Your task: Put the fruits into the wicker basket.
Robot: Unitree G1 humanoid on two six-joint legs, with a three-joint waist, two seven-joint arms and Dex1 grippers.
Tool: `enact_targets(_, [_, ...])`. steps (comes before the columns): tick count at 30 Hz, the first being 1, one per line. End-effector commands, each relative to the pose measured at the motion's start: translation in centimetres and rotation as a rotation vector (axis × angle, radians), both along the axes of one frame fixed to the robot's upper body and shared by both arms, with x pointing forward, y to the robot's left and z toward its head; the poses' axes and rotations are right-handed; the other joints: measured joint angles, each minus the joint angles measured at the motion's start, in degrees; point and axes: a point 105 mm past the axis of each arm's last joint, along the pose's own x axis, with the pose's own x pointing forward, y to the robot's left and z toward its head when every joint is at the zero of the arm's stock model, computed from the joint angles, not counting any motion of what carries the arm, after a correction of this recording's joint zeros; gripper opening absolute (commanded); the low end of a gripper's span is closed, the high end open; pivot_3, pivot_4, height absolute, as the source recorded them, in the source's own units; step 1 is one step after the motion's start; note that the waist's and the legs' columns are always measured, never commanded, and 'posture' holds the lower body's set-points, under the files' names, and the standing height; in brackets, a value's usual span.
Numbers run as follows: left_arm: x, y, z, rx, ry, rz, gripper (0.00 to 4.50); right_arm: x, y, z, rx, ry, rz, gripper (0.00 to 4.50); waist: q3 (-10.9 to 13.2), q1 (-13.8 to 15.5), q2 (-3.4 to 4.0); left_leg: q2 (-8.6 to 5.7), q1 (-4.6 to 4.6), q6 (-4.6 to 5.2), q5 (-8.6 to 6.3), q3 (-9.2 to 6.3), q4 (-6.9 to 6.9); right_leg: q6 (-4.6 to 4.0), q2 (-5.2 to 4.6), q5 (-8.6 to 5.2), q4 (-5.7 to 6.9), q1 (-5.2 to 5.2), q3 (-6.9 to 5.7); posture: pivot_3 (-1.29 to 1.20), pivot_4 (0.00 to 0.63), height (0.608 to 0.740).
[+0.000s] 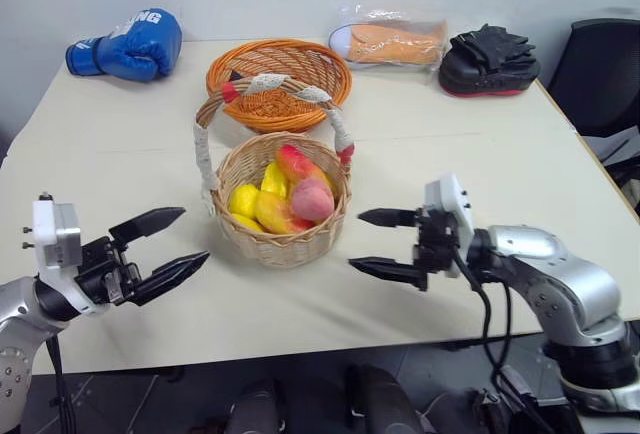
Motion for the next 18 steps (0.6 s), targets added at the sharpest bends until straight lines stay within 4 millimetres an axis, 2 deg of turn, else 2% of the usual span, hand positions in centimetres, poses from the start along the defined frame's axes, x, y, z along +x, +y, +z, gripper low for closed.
enact_targets(1, [0.2,0.0,1.1,-0.005,-0.039,-0.011,4.50,3.1,-2.2,2.3,0.002,-0.176,-0.085,4.47,0.00,-0.17,0.01,0.00,0.03,-0.04,0.03,0.00,0.00,-0.01,0.01,0.01,0.02,0.00,0.00,0.00,0.150,0.740])
enact_targets(3, [0.3,-0.4,1.2,-0.013,-0.038,-0.038,4.50,4.7,-1.9,3.6,0.040,-0.225,-0.079,4.47,0.02,-0.57,0.04,0.00,0.04,-0.07,0.06,0.02,-0.01,-0.02,0.04,0.01,0.08,-0.03,0.02,0.00,0.150,0.740])
enact_targets(6, [0.4,-0.9,1.3,-0.031,-0.029,-0.074,4.50,6.3,-0.3,4.8,0.040,-0.279,0.003,4.47,0.03,-0.91,0.05,0.04,0.00,-0.40,0.25,0.01,-0.03,-0.02,0.09,0.01,0.11,-0.06,0.02,0.00,0.150,0.740])
enact_targets(11, [0.3,-1.2,1.1,-0.041,0.001,-0.116,4.50,7.2,3.2,5.8,0.078,-0.246,0.194,4.47,0.03,-0.94,0.05,0.15,-0.06,-0.43,0.27,0.05,-0.02,-0.03,0.11,0.00,0.01,-0.08,0.04,0.00,0.150,0.740])
enact_targets(14, [0.5,-1.3,1.1,-0.054,-0.010,-0.113,4.50,7.3,5.2,5.8,0.066,-0.227,0.285,3.84,0.04,-0.95,0.06,0.21,-0.07,-0.41,0.26,0.08,0.00,-0.03,0.06,0.00,0.03,-0.09,0.07,0.00,0.150,0.740])
enact_targets(18, [1.1,-0.8,1.0,-0.058,-0.035,-0.065,4.50,7.6,7.3,6.1,0.104,-0.215,0.339,2.50,0.04,-0.94,0.07,0.24,-0.07,-0.40,0.26,0.08,0.02,-0.03,0.03,0.00,0.07,-0.08,0.07,0.00,0.150,0.740])
